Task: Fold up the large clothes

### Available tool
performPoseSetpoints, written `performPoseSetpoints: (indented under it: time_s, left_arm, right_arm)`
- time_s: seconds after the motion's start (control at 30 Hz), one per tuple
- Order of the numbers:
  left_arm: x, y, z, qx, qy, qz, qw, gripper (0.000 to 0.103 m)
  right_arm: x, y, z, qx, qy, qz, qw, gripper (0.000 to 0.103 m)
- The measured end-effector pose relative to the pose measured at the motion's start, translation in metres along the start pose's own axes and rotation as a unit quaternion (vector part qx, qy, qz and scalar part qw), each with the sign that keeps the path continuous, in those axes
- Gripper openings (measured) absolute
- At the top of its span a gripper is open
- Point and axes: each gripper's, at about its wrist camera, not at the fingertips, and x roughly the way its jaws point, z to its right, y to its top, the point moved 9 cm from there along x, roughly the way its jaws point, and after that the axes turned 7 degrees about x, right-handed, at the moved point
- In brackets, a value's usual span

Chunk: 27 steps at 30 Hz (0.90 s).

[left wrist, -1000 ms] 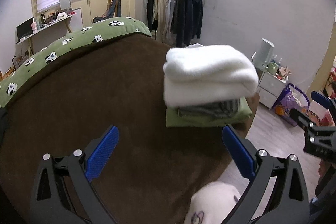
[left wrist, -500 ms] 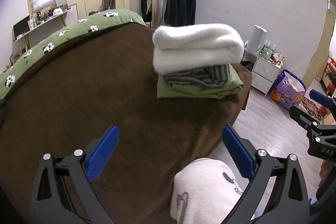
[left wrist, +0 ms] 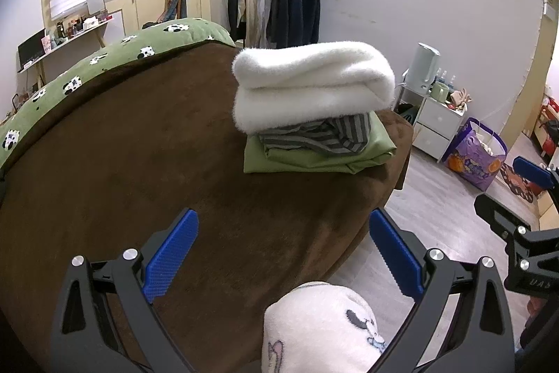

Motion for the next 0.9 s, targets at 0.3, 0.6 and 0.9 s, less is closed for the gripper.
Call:
performPoseSetpoints:
  time_s: [0.3,0.6,0.9]
  left_arm:
    - [-0.0002,-0.0007,0.0024,0.004,0.002,-0.002,1.0,0.096]
    - [0.0012,0.0014,0.0019,0.0,0.013,0.001,0.9999,0.096]
    - [0.0027,0.0021,-0.0003,-0.004,0.015,-0.002,0.9999,0.096]
  right_arm:
    - [-0.0016,0.0,-0.003,-0.008,0.0,0.003,1.0,0.097]
    - [-0.0039,0.0014,0.0008,-0.006,0.0,0.004,1.0,0.097]
    - [0.002,-0.0001,0.001,-0.014,0.001,-0.006,1.0,0.097]
